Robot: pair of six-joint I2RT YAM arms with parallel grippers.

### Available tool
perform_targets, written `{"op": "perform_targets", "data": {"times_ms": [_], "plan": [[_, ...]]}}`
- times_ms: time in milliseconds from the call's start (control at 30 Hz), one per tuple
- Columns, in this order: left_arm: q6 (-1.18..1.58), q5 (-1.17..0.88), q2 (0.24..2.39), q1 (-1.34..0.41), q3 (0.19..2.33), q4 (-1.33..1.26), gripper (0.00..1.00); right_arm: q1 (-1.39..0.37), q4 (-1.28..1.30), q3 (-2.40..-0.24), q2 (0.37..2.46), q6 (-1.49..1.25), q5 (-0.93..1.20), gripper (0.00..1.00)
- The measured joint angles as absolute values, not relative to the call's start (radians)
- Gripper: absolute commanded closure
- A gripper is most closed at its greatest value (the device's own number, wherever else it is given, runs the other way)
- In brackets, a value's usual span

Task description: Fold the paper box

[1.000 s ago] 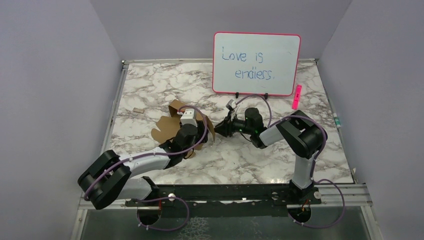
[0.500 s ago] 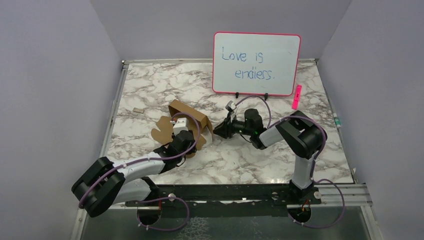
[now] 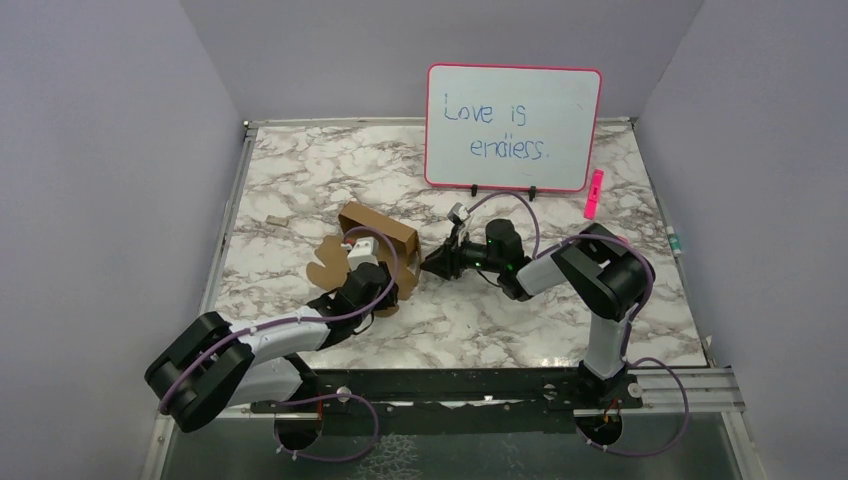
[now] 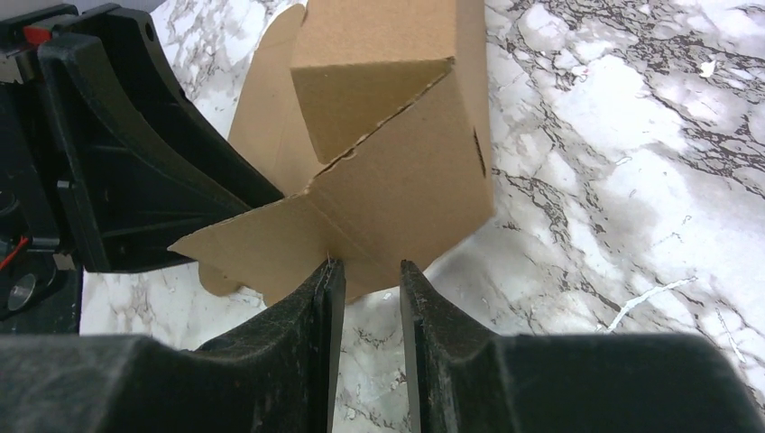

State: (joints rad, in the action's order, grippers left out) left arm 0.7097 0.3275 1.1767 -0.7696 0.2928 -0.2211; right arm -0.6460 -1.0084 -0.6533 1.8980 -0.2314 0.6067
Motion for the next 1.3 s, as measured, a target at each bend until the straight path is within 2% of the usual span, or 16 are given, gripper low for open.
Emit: {"op": "perform_targets", "data": {"times_ms": [500, 867, 1067, 1300], "plan": [[0.745, 0.294, 1.237, -0.861, 0.306, -0.295, 0.61, -0.656, -0.994, -0.654, 1.896, -0.245, 0.561, 0.66], [0.694, 0.278, 1.108, -0.873, 0.366, -0.119, 0.41, -0.656, -1.039, -0.653, 1.902, -0.214, 0.538, 0.64], [0.624, 0.278, 0.992, -0.871, 0.473, 0.027, 0.36, -0.656, -1.04, -0.653, 1.907, -0.193, 0.539, 0.64], [0.535, 0.299, 0.959, -0.765, 0.624, 0.14, 0.25, -0.656, -1.039, -0.664, 1.912, -0.179, 0.539, 0.63]]}}
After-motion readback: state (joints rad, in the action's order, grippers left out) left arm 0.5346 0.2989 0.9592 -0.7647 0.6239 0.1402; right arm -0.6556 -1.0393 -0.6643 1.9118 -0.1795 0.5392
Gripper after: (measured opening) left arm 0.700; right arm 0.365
